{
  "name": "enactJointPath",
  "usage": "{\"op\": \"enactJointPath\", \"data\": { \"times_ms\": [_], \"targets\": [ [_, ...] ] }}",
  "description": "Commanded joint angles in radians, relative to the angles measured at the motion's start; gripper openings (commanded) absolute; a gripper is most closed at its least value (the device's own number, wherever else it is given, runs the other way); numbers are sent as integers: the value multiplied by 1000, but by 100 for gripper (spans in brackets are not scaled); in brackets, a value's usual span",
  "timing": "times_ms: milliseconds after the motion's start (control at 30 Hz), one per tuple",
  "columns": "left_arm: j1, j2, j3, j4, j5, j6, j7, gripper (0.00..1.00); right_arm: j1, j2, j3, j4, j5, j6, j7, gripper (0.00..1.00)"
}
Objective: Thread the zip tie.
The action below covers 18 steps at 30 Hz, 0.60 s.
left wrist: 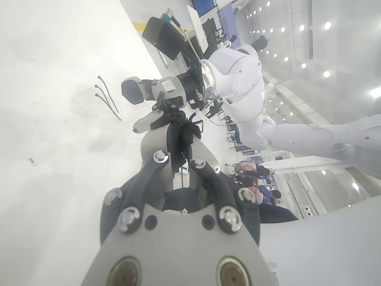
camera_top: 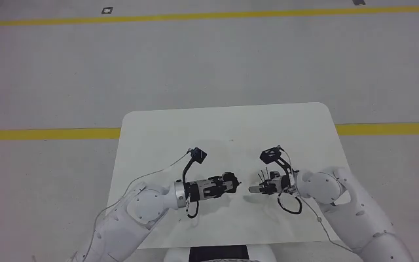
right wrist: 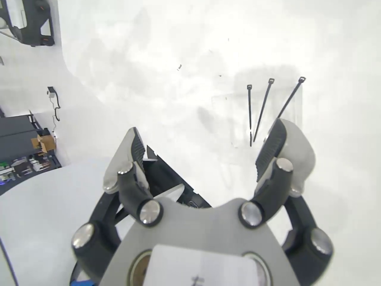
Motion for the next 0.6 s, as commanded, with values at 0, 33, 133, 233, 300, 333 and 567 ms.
{"op": "enactJointPath", "data": {
  "times_ms": [0,33,133,233,300,333,567],
  "targets": [
    [0,0,0,0,0,0,0,0,0,0,1,0,1,0,-1,100],
    [0,0,0,0,0,0,0,0,0,0,1,0,1,0,-1,100],
    [0,0,0,0,0,0,0,0,0,0,1,0,1,0,-1,100],
    [0,0,0,0,0,0,0,0,1,0,-11,6,-19,-18,-18,100],
    [0,0,0,0,0,0,0,0,8,0,-21,13,-38,-42,-18,100],
    [0,0,0,0,0,0,0,0,18,0,-27,14,-57,-53,-19,100],
    [0,0,0,0,0,0,0,0,88,-6,-117,36,-177,-124,24,100]
  ]
}}
